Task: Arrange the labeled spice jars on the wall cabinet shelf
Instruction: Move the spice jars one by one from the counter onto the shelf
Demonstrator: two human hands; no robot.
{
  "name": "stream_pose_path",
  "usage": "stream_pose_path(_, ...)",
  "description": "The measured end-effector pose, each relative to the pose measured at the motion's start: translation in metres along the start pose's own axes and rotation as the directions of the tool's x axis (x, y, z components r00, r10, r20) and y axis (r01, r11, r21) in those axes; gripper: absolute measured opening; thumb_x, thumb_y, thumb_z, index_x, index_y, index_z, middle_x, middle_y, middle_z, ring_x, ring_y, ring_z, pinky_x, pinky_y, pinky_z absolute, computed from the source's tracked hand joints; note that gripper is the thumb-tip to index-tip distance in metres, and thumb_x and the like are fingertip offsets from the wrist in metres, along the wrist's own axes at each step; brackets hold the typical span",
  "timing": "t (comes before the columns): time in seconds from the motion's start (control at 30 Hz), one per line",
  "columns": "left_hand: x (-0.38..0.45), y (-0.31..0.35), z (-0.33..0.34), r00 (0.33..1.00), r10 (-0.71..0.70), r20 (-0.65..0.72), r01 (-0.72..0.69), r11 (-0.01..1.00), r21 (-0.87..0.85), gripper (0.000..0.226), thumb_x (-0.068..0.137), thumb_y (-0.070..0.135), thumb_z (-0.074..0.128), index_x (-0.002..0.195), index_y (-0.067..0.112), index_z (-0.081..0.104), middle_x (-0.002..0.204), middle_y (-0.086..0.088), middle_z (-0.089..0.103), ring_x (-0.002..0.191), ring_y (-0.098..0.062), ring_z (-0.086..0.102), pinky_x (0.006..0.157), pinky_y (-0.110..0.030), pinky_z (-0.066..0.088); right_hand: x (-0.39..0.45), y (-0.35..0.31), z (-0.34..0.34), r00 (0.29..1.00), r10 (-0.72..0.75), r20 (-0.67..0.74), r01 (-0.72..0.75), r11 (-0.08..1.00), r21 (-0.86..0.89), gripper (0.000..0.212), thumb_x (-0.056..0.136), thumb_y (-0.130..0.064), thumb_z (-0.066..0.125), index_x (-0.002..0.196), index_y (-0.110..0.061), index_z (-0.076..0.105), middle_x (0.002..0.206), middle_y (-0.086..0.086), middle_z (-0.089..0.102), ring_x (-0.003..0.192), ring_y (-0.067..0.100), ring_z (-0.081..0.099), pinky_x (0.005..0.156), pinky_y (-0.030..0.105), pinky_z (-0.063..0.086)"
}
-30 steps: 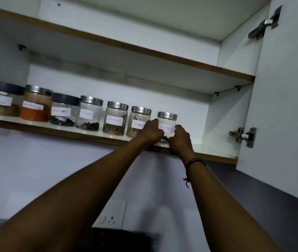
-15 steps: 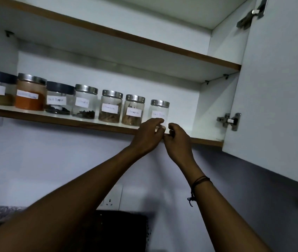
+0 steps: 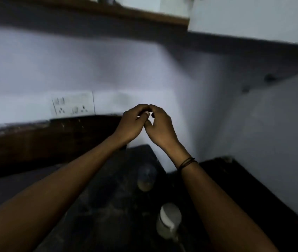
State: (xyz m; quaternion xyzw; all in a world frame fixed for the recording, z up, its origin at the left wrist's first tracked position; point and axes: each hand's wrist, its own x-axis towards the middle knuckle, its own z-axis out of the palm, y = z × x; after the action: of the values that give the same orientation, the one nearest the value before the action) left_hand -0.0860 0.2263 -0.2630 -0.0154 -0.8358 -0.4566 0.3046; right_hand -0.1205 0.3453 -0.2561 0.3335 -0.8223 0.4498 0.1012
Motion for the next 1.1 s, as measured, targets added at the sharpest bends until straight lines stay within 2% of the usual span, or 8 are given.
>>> stream_pose_path(0.2, -0.113, -0.063, 0.084, 0.962, -0.132, 0.241, 0.11, 0.989, 0.101, 0.025, 0.095, 0.0, 0.051, 0.115, 0.0, 0.067, 0.111, -0.014, 0.071, 0.101, -0.019, 0.063, 0.085, -0.02, 0.043, -0.125, 0.081, 0.036, 0.956, 0.268, 0.119, -0.259, 0.962, -0.086, 0.041, 0.087, -0.011, 0.054, 0.128, -0.012, 0.055, 0.128, 0.011, 0.06, 0.118, 0.027, 0.056, 0.1, 0.034, 0.044)
stream_pose_path(0.33, -0.175, -0.088, 0.121, 0.894, -0.168, 0.415, 0.133, 0.985, 0.112, 0.023, 0.095, 0.002, 0.048, 0.107, 0.003, 0.067, 0.102, 0.001, 0.063, 0.091, 0.0, 0.053, 0.081, -0.01, 0.038, -0.193, 0.127, 0.05, 0.913, 0.388, 0.131, -0.349, 0.905, -0.244, 0.046, 0.087, -0.015, 0.058, 0.132, -0.009, 0.054, 0.129, 0.013, 0.06, 0.12, 0.031, 0.055, 0.104, 0.043, 0.041)
stream_pose_path(0.4, -0.195, -0.096, 0.136, 0.83, -0.193, 0.523, 0.148, 0.981, 0.125, 0.019, 0.096, 0.003, 0.048, 0.101, 0.004, 0.066, 0.1, -0.005, 0.067, 0.088, -0.012, 0.06, 0.08, -0.025, 0.045, -0.224, 0.145, 0.057, 0.888, 0.433, 0.155, -0.356, 0.861, -0.363, 0.053, 0.085, -0.02, 0.061, 0.135, -0.008, 0.051, 0.132, 0.014, 0.056, 0.123, 0.033, 0.051, 0.107, 0.042, 0.036)
stream_pose_path(0.53, -0.224, -0.107, 0.16, 0.725, -0.319, 0.61, 0.258, 0.947, 0.189, 0.024, 0.099, 0.009, 0.047, 0.115, 0.005, 0.064, 0.114, -0.015, 0.068, 0.103, -0.027, 0.063, 0.086, -0.03, 0.045, -0.271, 0.175, 0.071, 0.855, 0.473, 0.213, -0.339, 0.82, -0.461, 0.076, 0.083, -0.037, 0.06, 0.149, -0.013, 0.033, 0.154, 0.017, 0.031, 0.144, 0.037, 0.023, 0.119, 0.044, 0.02)
stream_pose_path(0.63, -0.234, -0.111, 0.168, 0.668, -0.452, 0.592, 0.441, 0.88, 0.174, 0.031, 0.103, 0.017, 0.041, 0.127, 0.01, 0.058, 0.123, -0.009, 0.065, 0.111, -0.024, 0.061, 0.09, -0.03, 0.045, -0.289, 0.19, 0.077, 0.87, 0.45, 0.203, -0.316, 0.823, -0.471, 0.083, 0.082, -0.05, 0.057, 0.153, -0.03, 0.02, 0.16, 0.016, 0.014, 0.145, 0.039, 0.015, 0.113, 0.048, 0.031)
stream_pose_path(0.8, -0.237, -0.114, 0.17, 0.67, -0.501, 0.548, 0.59, 0.807, 0.017, 0.027, 0.102, 0.015, 0.044, 0.123, 0.019, 0.062, 0.12, -0.002, 0.063, 0.107, -0.015, 0.058, 0.091, -0.03, 0.044, -0.293, 0.196, 0.076, 0.888, 0.456, 0.055, -0.432, 0.87, -0.237, 0.084, 0.074, -0.042, 0.073, 0.147, -0.039, 0.031, 0.139, 0.008, 0.027, 0.113, 0.024, 0.049, 0.094, 0.038, 0.05)
stream_pose_path(0.93, -0.231, -0.114, 0.166, 0.729, -0.545, 0.415, 0.622, 0.78, -0.069, 0.027, 0.105, 0.023, 0.042, 0.091, 0.015, 0.064, 0.089, -0.006, 0.065, 0.083, -0.021, 0.059, 0.078, -0.038, 0.046, -0.274, 0.193, 0.062, 0.87, 0.493, -0.018, -0.488, 0.866, 0.107, 0.091, 0.061, -0.032, 0.084, 0.14, -0.029, 0.039, 0.131, -0.006, 0.039, 0.11, 0.001, 0.047, 0.089, 0.014, 0.044)
stream_pose_path(1.1, -0.214, -0.113, 0.14, 0.745, -0.61, 0.269, 0.665, 0.706, -0.242, 0.029, 0.103, 0.023, 0.049, 0.092, 0.001, 0.064, 0.081, -0.019, 0.061, 0.073, -0.024, 0.056, 0.068, -0.04, 0.045, -0.236, 0.183, 0.033, 0.822, 0.522, 0.227, -0.518, 0.519, 0.68, 0.085, 0.063, 0.0, 0.082, 0.132, -0.032, 0.046, 0.131, 0.006, 0.058, 0.115, 0.02, 0.06, 0.09, 0.034, 0.056)
